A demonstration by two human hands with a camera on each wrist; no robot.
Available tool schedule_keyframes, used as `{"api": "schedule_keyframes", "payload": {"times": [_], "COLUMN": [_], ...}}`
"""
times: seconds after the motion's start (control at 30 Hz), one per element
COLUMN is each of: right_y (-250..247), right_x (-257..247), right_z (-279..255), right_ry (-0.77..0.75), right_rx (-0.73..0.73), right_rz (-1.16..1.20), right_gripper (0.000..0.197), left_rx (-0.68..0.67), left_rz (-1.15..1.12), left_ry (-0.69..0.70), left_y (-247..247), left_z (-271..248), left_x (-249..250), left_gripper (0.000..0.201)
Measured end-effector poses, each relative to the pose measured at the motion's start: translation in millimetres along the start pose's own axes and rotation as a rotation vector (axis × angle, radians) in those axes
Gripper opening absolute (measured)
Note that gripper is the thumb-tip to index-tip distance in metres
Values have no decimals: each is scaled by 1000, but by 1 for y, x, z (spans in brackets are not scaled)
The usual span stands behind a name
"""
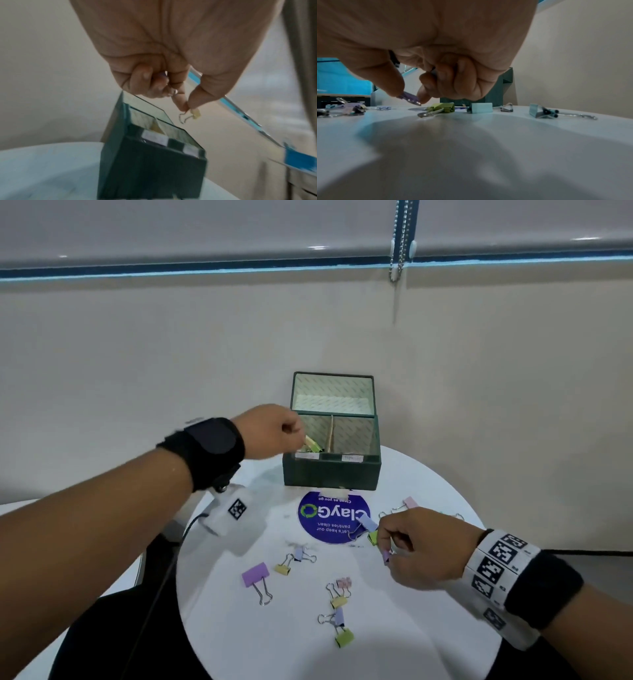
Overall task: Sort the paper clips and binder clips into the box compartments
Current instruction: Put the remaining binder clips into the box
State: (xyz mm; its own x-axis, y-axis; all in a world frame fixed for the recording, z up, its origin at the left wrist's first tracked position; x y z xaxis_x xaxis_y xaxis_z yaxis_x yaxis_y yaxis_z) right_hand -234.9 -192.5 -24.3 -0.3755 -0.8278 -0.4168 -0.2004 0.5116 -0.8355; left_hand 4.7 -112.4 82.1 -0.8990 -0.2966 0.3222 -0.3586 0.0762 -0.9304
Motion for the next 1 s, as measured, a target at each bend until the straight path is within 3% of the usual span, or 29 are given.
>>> {"api": "schedule_keyframes", "payload": {"times": [0.1, 0.17, 0.23, 0.4, 0.47, 0.57, 0.63, 0.8, 0.93, 1.0], "right_y": [-1, -3, -7, -35, -51, -75, -93, -111, -106, -103], "right_x": [1, 1, 1, -6, -14, -43, -64, -87, -90, -93], "right_z": [2, 2, 1, 11, 31, 69, 93, 143, 160, 148], "right_ry": [5, -12, -60, -77, -61, -76, -72, 36, 53, 17], "right_rx": [-17, -4, 36, 175, 165, 140, 208, 367, 317, 358], "right_rz": [-17, -17, 5, 127, 201, 247, 209, 125, 106, 70], "right_gripper": [12, 10, 10, 10, 8, 5, 8, 12, 42, 35], "left_rx": [21, -81, -121, 101, 21, -249, -329, -357, -463, -529], "left_rz": [-281, -624, -723, -375, -85, 265, 266, 101, 1, -7], "left_ry": [-71, -62, -38, -12, -94, -228, -257, -254, -240, -220], "left_y": [-8, 3, 11, 12, 29, 71, 89, 91, 93, 99], "left_z": [22, 27, 25, -10, -31, -55, -68, -88, -104, -112], "left_x": [-21, -26, -26, -31, -31, -34, -37, -41, -37, -34], "left_gripper": [27, 59, 69, 33, 30, 42, 44, 47, 56, 73]}}
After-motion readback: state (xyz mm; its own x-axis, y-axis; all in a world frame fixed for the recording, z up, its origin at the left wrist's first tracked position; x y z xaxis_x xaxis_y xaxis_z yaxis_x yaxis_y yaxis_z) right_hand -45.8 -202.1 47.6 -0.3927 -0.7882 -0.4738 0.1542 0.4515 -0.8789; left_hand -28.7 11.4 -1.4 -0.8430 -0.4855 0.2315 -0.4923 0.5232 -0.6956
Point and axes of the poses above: each hand's wrist, its own z-axis towards the middle knuckle, its own y-axis out of the palm, x = y × z, the point moved 6 cm from there along z, towards the middle knuckle, and after that the axes turned 15 degrees about -x, right-handed, at the moved point
